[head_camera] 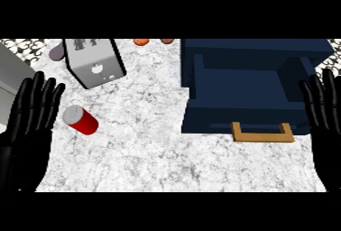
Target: Pick up the can, place it into the drawer and close the drawer
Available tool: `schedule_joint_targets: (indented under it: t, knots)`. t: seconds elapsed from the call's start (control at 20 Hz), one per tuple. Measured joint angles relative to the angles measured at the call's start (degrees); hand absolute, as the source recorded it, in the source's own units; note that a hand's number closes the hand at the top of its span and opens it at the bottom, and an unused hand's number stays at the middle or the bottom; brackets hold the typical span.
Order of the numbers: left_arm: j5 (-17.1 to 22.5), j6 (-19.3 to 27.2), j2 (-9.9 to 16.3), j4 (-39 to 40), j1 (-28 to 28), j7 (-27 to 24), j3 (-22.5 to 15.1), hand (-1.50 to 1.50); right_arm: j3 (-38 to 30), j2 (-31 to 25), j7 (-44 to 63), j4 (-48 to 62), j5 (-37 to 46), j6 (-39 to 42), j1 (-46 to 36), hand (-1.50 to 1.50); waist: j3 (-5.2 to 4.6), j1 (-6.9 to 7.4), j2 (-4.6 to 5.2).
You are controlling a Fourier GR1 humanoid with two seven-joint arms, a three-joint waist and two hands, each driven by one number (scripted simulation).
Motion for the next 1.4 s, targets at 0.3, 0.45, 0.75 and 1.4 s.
schedule_joint_targets:
  t: [0.3, 0.45, 0.75, 1.4]
  knots:
    - [14.1, -10.8, 6.6, 5.3, -2.5, -3.2, 8.9, -1.5, 1.2, 0.3, 0.9, 0.0, 0.3, 0.4, 0.5, -1.5, 1.8, -0.46, 0.35]
    - [16.3, -13.8, 11.0, 9.5, 0.0, 0.9, 11.5, -1.5, -1.1, 1.2, 5.1, 1.7, 1.1, -2.8, 3.5, -1.5, 2.07, -0.69, 0.58]
    - [25.1, -20.5, 19.2, 14.1, 0.5, 7.8, 18.8, -1.5, -6.1, 0.3, 9.3, 0.2, -1.6, -3.4, 8.6, -1.5, 2.35, -0.68, 0.35]
    - [35.2, -26.8, 22.2, 12.3, 3.9, 15.6, 28.6, -1.5, -15.0, -0.6, 5.1, -1.7, -9.7, 5.0, 18.6, -1.5, 2.43, -0.52, 0.25]
